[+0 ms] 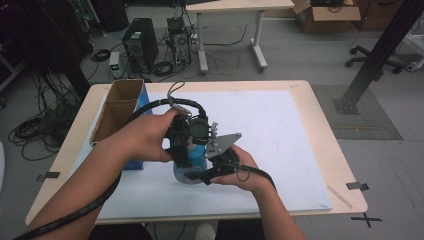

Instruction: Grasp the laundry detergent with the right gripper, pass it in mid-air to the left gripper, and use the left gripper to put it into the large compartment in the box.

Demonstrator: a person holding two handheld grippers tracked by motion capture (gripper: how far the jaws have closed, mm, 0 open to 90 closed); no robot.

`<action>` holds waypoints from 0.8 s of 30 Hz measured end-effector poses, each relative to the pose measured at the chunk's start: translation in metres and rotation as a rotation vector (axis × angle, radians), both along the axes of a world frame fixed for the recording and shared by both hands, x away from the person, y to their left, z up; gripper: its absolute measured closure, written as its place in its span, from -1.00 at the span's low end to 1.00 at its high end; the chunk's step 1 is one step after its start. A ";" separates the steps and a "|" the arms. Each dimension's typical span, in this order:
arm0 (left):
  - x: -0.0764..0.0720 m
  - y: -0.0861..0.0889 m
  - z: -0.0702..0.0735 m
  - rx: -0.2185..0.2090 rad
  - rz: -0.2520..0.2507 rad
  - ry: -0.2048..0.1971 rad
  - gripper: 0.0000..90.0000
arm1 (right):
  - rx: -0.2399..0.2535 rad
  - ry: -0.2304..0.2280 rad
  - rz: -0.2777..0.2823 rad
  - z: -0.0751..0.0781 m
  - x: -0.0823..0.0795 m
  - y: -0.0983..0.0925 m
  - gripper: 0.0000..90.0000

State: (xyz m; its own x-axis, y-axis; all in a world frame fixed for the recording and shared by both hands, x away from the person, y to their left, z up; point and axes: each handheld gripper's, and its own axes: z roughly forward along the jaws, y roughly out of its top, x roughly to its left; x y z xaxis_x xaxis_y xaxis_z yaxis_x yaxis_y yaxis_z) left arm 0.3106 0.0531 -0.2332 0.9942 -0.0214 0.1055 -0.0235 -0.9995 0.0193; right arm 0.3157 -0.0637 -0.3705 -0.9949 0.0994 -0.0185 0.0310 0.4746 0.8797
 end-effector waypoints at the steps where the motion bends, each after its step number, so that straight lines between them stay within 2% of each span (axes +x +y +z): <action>1: 0.000 -0.001 0.000 0.010 -0.008 0.002 -0.17 | -0.004 -0.001 -0.001 0.000 0.000 0.000 -0.03; 11: -0.001 -0.001 0.000 0.028 0.002 0.001 -0.16 | -0.003 -0.007 0.001 0.000 -0.001 0.000 -0.03; 16: -0.003 -0.002 0.002 0.050 0.010 0.003 -0.15 | 0.017 -0.008 0.012 -0.002 -0.002 0.002 -0.05; 24: -0.004 -0.005 0.004 0.053 0.000 -0.004 -0.15 | 0.043 -0.016 0.000 -0.002 -0.003 0.000 -0.06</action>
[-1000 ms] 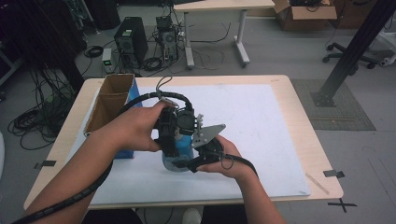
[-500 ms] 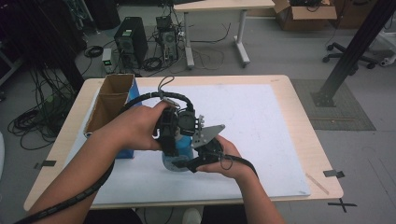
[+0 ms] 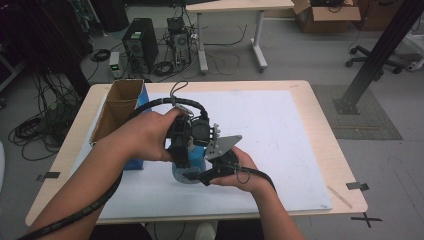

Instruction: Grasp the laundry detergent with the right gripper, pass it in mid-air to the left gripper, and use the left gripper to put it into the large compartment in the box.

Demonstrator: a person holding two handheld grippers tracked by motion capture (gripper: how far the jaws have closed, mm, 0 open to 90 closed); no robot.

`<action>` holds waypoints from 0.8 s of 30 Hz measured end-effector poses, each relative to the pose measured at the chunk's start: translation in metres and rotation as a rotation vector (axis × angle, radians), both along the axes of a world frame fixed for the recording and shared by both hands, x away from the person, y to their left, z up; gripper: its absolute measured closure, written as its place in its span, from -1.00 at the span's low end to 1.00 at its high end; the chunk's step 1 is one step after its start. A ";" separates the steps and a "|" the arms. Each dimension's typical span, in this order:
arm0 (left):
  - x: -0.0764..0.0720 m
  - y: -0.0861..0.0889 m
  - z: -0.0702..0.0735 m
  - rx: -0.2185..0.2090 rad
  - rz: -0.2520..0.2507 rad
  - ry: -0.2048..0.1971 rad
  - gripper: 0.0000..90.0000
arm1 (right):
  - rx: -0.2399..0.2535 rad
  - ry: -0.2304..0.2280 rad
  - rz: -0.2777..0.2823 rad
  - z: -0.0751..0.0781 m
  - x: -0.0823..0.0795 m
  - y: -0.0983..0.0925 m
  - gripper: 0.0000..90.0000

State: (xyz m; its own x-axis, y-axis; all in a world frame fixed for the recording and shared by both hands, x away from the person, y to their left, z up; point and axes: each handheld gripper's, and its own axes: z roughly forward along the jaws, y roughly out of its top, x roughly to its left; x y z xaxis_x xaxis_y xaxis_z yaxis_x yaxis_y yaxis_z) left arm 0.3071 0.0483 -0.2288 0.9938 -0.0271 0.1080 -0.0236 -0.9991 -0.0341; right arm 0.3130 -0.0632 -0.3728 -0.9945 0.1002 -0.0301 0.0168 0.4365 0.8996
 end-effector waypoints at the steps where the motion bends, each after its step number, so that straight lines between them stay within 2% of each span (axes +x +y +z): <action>1: 0.000 0.000 0.001 0.000 0.000 -0.001 -0.15 | 0.007 -0.001 -0.002 0.000 0.000 -0.001 -0.07; 4: -0.001 -0.002 0.002 0.005 -0.002 -0.002 -0.15 | 0.027 0.005 -0.009 -0.001 -0.001 -0.002 -0.08; 7: -0.001 -0.002 0.004 0.001 -0.007 -0.008 -0.15 | 0.061 0.042 -0.028 -0.003 -0.001 -0.003 -0.16; 11: -0.001 -0.002 0.006 -0.003 -0.009 -0.004 -0.15 | 0.082 0.069 -0.042 -0.005 0.000 -0.005 -0.29; 24: -0.002 -0.006 0.009 0.009 -0.012 0.005 -0.15 | 0.101 0.084 -0.049 -0.005 -0.001 -0.008 -0.58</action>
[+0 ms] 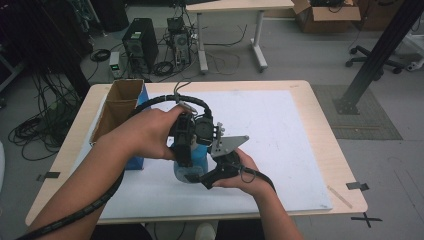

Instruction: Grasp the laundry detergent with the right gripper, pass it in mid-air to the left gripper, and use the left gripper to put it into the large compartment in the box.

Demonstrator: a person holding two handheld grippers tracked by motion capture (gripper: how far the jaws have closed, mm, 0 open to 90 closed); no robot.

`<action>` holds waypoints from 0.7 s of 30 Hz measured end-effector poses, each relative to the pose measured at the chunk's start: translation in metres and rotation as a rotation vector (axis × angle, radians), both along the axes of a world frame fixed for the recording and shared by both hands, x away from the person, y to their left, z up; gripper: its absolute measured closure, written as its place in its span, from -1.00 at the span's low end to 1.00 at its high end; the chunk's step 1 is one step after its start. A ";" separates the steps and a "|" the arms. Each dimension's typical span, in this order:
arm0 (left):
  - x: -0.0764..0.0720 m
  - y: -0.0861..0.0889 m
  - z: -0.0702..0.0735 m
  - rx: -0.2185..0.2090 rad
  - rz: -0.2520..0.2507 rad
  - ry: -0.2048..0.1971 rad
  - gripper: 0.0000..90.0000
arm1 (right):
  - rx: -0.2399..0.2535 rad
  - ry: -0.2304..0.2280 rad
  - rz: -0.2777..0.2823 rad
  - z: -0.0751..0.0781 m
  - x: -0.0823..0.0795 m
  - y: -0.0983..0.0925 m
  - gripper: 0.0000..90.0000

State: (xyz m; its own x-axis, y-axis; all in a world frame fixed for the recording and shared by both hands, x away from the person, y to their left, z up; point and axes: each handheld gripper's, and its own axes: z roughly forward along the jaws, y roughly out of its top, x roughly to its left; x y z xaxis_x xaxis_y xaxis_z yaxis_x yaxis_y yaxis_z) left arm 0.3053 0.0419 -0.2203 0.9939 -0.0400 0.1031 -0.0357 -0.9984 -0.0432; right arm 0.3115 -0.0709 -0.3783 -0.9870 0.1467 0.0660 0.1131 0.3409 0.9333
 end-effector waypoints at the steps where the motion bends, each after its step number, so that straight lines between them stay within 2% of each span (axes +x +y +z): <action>1: 0.000 0.000 0.000 -0.004 -0.005 -0.003 -0.15 | 0.000 0.001 -0.005 0.000 0.000 0.000 -0.60; 7: 0.000 0.000 0.001 -0.006 0.000 -0.002 -0.15 | 0.002 0.005 -0.010 -0.001 0.000 -0.001 -0.76; 14: 0.001 0.000 0.002 0.001 0.001 0.002 -0.15 | 0.008 0.005 -0.014 0.000 0.000 0.000 -0.80; 18: 0.002 0.001 0.002 -0.002 0.010 -0.001 -0.16 | 0.028 0.008 -0.024 0.000 0.000 -0.001 -0.96; 21: 0.003 0.001 0.001 -0.003 0.016 0.002 -0.15 | 0.040 0.004 -0.017 0.000 0.000 -0.002 -0.99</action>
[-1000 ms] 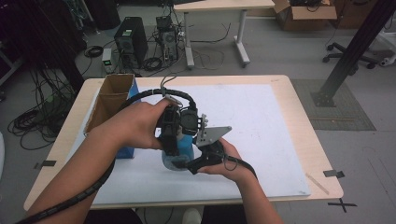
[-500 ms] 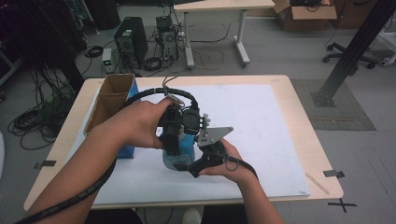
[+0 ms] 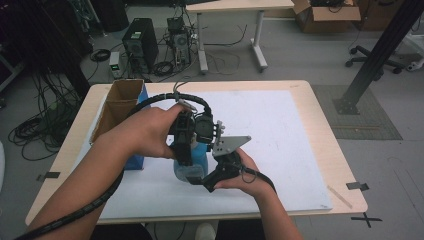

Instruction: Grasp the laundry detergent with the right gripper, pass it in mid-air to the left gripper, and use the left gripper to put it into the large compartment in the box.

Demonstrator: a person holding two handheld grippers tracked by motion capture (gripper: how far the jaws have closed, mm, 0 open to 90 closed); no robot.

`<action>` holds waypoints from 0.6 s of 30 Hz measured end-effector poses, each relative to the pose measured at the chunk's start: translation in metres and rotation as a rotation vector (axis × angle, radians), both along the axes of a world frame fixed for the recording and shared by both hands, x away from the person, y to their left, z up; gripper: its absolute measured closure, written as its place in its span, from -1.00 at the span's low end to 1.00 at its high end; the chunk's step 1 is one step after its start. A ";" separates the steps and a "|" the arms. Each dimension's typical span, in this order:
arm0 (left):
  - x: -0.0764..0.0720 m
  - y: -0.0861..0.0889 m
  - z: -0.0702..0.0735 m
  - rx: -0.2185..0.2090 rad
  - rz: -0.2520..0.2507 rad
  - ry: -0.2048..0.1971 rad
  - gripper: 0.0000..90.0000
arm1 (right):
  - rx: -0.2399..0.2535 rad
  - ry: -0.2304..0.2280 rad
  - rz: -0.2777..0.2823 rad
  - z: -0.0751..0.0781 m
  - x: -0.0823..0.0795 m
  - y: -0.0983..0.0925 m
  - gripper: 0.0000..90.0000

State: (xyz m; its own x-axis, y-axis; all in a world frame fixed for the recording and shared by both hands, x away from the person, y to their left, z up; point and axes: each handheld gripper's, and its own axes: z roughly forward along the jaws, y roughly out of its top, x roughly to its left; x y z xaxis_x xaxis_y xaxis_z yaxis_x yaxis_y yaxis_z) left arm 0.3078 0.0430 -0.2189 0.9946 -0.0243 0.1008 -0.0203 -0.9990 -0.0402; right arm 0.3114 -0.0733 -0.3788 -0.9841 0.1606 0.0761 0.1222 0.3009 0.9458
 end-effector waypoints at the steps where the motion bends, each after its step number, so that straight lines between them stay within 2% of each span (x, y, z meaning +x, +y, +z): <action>1: 0.001 0.000 0.000 0.005 0.002 0.003 -0.15 | 0.009 -0.009 0.010 0.000 -0.001 -0.001 -0.99; 8: 0.002 0.001 0.003 0.009 0.026 -0.002 -0.16 | -0.003 -0.016 0.012 0.003 -0.004 -0.009 -1.00; 11: 0.004 0.004 0.008 -0.003 0.044 0.000 -0.16 | -0.007 -0.037 0.005 0.005 -0.005 -0.020 -1.00; 14: 0.005 0.005 0.010 0.001 0.054 -0.002 -0.16 | -0.006 -0.042 0.001 0.007 -0.006 -0.027 -1.00; 16: 0.006 0.006 0.013 0.005 0.092 -0.008 -0.16 | -0.010 -0.049 -0.009 0.011 -0.007 -0.036 -1.00; 18: 0.007 0.007 0.014 0.009 0.105 -0.010 -0.16 | -0.018 -0.051 -0.011 0.012 -0.006 -0.040 -1.00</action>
